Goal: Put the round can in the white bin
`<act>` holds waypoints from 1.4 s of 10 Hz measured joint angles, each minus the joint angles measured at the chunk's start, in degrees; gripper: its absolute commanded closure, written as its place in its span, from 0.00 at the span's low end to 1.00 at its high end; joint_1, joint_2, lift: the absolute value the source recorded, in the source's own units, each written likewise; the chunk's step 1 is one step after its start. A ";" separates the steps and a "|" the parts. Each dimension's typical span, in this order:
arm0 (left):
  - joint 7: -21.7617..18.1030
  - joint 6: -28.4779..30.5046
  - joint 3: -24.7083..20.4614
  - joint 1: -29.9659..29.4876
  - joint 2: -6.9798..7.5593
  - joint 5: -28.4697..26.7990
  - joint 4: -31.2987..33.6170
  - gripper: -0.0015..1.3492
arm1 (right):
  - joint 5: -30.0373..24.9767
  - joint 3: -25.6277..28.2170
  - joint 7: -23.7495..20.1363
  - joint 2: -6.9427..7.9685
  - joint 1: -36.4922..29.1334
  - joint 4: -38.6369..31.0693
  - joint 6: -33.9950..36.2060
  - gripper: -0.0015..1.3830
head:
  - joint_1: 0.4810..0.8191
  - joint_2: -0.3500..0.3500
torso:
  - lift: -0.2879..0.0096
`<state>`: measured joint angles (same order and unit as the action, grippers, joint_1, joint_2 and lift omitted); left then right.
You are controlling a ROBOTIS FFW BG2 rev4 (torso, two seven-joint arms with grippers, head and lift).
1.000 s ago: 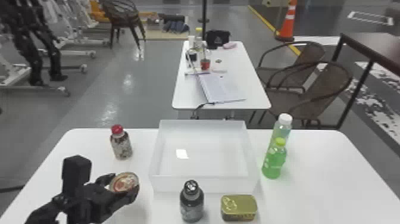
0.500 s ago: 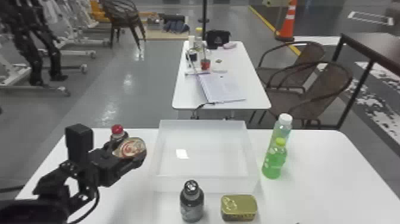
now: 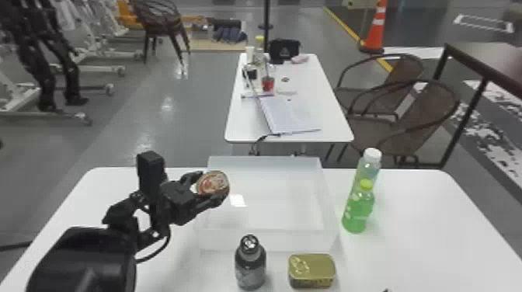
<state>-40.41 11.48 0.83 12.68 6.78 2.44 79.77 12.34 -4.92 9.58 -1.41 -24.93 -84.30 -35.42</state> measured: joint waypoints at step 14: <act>11.02 -8.66 -7.54 -17.35 -4.70 -2.56 12.20 0.26 | 0.72 0.00 0.00 -0.18 -0.35 0.10 -0.18 0.07 | 0.20 0.50 | 0.63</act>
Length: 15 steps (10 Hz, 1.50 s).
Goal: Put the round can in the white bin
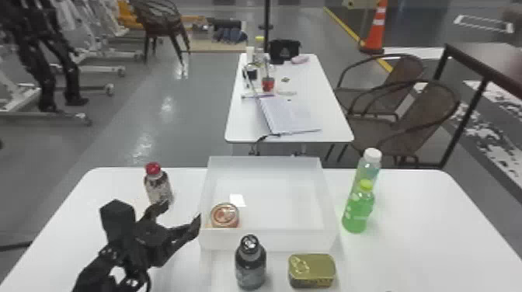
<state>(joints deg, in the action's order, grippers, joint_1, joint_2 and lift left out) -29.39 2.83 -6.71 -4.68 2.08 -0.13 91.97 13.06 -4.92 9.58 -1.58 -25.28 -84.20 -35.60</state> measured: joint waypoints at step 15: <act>26.22 -18.83 0.36 -30.74 -2.08 1.89 11.74 0.26 | 1.00 0.00 0.00 -0.62 -2.19 0.08 -1.76 0.07 | 0.20 0.50 | 0.63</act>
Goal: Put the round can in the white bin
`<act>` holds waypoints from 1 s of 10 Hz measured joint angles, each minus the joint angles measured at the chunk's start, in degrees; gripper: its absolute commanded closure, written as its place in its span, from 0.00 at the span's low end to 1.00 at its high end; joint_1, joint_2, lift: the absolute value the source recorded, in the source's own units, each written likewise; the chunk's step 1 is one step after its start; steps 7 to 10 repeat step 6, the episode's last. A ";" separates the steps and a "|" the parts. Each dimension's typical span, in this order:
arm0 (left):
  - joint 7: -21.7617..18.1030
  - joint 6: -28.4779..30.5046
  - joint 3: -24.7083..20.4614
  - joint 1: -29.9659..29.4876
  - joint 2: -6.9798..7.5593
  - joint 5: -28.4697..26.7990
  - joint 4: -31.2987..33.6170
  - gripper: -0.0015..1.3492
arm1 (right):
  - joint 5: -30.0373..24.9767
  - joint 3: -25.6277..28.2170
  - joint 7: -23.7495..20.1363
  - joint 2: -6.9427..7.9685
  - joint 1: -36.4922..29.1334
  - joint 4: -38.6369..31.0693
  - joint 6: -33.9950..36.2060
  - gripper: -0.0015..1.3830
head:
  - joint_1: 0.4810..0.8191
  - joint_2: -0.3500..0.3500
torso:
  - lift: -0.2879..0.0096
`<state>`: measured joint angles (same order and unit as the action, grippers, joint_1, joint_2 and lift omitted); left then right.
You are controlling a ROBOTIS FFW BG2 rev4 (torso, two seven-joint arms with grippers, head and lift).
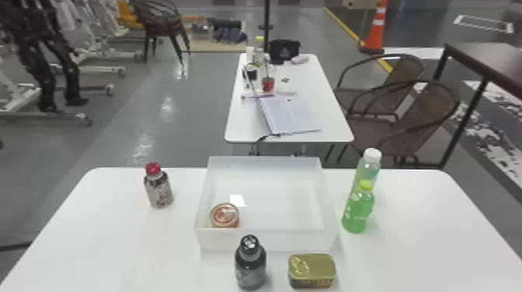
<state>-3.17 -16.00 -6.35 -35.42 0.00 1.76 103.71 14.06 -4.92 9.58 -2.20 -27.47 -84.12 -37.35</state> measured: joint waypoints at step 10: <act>0.83 0.18 1.50 -0.51 0.06 1.62 0.00 0.26 | 0.09 0.01 0.00 0.01 -0.39 -0.22 0.00 0.07 | 0.20 0.50 | 0.63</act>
